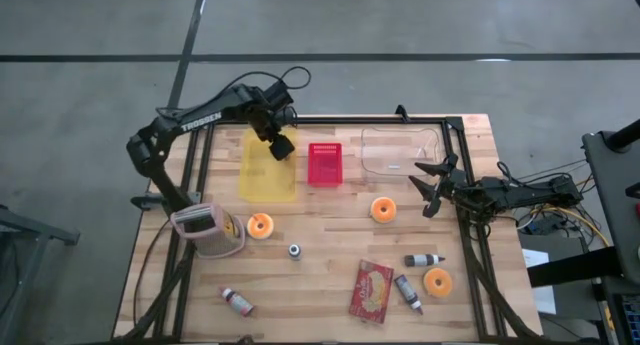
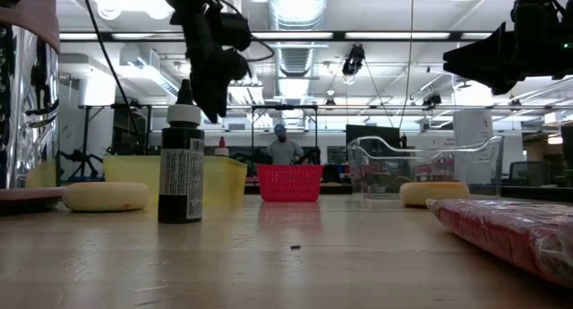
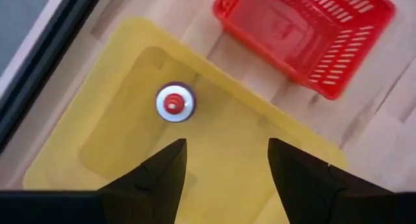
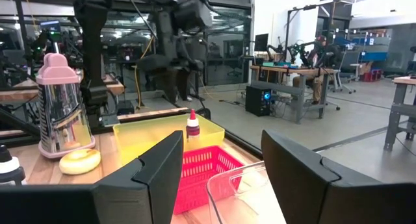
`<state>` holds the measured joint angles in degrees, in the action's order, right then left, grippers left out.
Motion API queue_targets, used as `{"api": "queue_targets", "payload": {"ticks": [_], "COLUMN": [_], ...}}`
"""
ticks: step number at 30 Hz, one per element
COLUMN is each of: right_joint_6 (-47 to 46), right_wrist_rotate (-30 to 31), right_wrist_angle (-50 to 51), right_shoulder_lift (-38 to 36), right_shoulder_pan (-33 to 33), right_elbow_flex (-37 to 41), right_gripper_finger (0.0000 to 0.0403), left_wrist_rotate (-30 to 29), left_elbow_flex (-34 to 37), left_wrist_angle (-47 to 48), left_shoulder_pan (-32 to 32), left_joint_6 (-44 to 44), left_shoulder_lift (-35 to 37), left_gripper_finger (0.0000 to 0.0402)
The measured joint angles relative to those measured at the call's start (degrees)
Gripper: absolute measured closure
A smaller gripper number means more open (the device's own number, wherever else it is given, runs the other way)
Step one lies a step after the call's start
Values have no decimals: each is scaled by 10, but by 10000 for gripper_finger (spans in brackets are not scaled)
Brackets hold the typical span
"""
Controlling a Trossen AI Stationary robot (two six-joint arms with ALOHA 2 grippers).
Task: Pick & Place Food Item
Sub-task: Put the left black food coloring bottle into the yellow bin
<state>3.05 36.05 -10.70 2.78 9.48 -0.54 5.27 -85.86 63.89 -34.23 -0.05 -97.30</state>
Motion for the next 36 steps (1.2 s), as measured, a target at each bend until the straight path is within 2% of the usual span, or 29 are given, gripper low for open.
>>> {"api": "queue_targets", "payload": {"ticks": [9,17,23,29,36], "right_joint_6": [0,0,0,0,0], "right_wrist_rotate": [0,0,0,0,0], "right_wrist_angle": [0,0,0,1,3], "right_shoulder_lift": [0,0,0,0,0], "right_shoulder_pan": [0,0,0,0,0], "right_elbow_flex": [0,0,0,0,0], "right_gripper_finger": [199,199,199,199,199], "left_wrist_rotate": [-47,-91,-91,-43,-39], "left_elbow_flex": [21,93,187,280,287], "left_wrist_angle": [-20,-120,-225,-313,-313], "left_shoulder_pan": [105,218,267,305,375], "left_joint_6": [61,123,148,153,133], "left_shoulder_lift": [41,78,133,197,214], "left_gripper_finger": [180,180,180,180,180]}}
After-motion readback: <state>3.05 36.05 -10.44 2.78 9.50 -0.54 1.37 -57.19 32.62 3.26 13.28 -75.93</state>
